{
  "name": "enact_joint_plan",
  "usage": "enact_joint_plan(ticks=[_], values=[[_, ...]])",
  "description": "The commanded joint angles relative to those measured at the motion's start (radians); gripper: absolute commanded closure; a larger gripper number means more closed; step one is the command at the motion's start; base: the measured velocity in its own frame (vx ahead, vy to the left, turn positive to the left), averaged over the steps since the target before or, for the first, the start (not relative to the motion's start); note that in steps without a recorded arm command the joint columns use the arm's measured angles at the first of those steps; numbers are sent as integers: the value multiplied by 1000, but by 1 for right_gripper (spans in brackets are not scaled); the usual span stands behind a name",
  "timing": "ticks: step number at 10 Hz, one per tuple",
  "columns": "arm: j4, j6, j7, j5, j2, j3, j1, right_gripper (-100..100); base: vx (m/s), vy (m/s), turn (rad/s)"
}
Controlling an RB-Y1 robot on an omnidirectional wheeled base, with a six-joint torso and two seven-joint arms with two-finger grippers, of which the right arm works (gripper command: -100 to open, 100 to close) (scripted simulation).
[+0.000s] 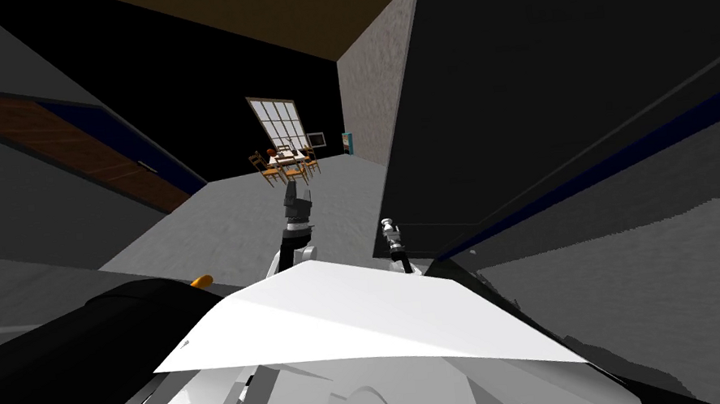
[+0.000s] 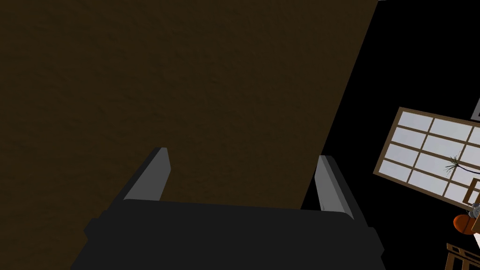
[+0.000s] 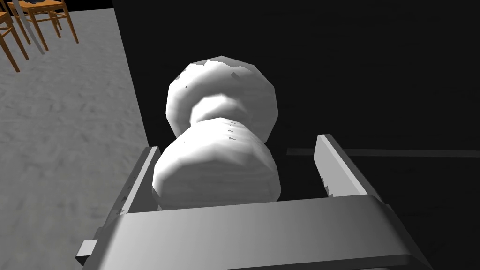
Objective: Push the door open
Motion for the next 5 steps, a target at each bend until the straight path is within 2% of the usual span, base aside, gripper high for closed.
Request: enact_joint_plan(ticks=[1,3,5], values=[[3,-4,5,-14,-20,-29,-3,100,102,48,-35],[5,-6,12,-24,-24,-47,-4,100,159,89,-53],[5,-6,12,-24,-24,-47,-4,100,77,62,-25]])
